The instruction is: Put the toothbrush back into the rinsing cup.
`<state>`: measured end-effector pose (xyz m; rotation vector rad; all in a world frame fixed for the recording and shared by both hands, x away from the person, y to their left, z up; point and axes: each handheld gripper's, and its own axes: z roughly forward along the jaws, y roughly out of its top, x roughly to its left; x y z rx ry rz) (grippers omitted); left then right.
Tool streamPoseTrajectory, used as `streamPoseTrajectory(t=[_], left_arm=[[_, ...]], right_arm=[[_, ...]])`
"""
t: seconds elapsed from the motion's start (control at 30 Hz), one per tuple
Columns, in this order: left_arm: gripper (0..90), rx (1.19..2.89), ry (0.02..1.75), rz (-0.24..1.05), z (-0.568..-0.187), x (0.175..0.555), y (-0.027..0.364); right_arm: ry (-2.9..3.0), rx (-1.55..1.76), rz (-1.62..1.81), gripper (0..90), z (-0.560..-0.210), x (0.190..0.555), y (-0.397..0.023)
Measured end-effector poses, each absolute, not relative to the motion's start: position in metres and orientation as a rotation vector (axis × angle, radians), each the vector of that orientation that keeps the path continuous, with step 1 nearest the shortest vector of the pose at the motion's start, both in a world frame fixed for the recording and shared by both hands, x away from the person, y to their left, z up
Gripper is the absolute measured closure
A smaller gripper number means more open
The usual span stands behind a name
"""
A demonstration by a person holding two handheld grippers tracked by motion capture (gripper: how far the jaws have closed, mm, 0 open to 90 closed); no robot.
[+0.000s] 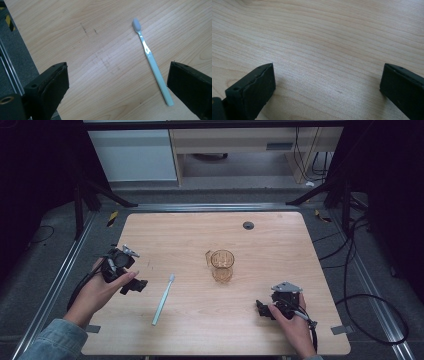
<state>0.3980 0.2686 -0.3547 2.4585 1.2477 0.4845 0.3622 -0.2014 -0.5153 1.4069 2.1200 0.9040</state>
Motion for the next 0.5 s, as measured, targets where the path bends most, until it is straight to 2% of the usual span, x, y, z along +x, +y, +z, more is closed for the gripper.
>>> streamPoseTrajectory(t=[0.4,0.5], left_arm=[[6.1,2.521,1.26,0.471,-0.358,0.414,0.253],[10.7,2.534,1.264,0.454,-0.364,0.419,0.249]], right_arm=[[2.12,1.405,0.906,0.4,-0.515,0.362,-0.202],[2.12,1.404,0.904,0.4,-0.515,0.362,-0.202]])
